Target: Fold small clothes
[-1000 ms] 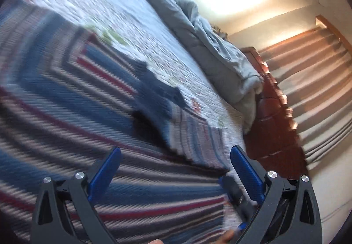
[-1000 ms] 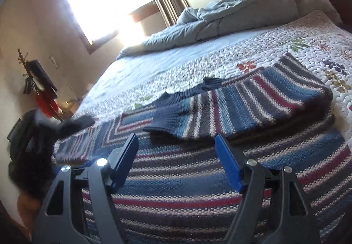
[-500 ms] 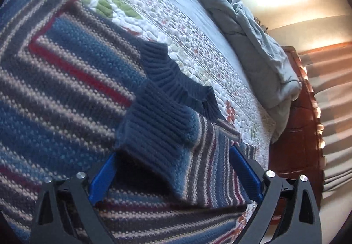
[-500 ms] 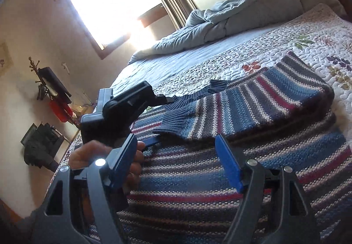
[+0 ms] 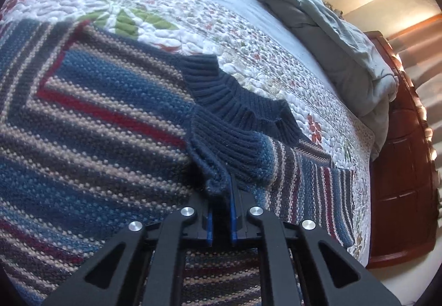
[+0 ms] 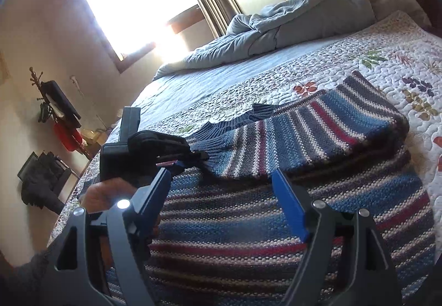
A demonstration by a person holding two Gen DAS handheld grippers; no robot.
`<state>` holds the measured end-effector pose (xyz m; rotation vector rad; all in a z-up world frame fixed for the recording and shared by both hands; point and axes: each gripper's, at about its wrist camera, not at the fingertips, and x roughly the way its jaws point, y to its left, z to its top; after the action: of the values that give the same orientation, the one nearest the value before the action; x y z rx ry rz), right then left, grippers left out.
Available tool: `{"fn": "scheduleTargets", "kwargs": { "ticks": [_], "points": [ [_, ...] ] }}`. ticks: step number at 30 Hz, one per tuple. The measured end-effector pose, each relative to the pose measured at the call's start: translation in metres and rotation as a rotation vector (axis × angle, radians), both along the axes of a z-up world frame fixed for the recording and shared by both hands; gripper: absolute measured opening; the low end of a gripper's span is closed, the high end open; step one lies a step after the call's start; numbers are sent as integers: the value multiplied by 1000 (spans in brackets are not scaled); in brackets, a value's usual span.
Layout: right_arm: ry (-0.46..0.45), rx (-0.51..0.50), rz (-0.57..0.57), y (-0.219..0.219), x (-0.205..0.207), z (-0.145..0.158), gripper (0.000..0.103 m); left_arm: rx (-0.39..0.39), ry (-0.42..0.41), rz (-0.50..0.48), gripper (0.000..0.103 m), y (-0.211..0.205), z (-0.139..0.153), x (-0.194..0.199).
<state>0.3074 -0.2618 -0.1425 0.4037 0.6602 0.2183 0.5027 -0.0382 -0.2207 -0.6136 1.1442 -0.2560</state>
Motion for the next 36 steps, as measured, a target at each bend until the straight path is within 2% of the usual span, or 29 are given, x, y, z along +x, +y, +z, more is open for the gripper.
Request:
{"fn": "scheduleTargets", "kwargs": {
  "ticks": [12,21,27,36],
  "points": [
    [13,-30,7,5,5,-5,77,37,-135,-11,8,10,46,-5],
    [6,-66,29,14,4,-6,78,76,-170,-9,8,42,70,-3],
    [8,-76,37,16,4,-6,78,71,-143,2,8,68,57,-4],
    [14,-80,41,17,6,-8,78,55,-36,52,8,93,4,-10]
  ]
}}
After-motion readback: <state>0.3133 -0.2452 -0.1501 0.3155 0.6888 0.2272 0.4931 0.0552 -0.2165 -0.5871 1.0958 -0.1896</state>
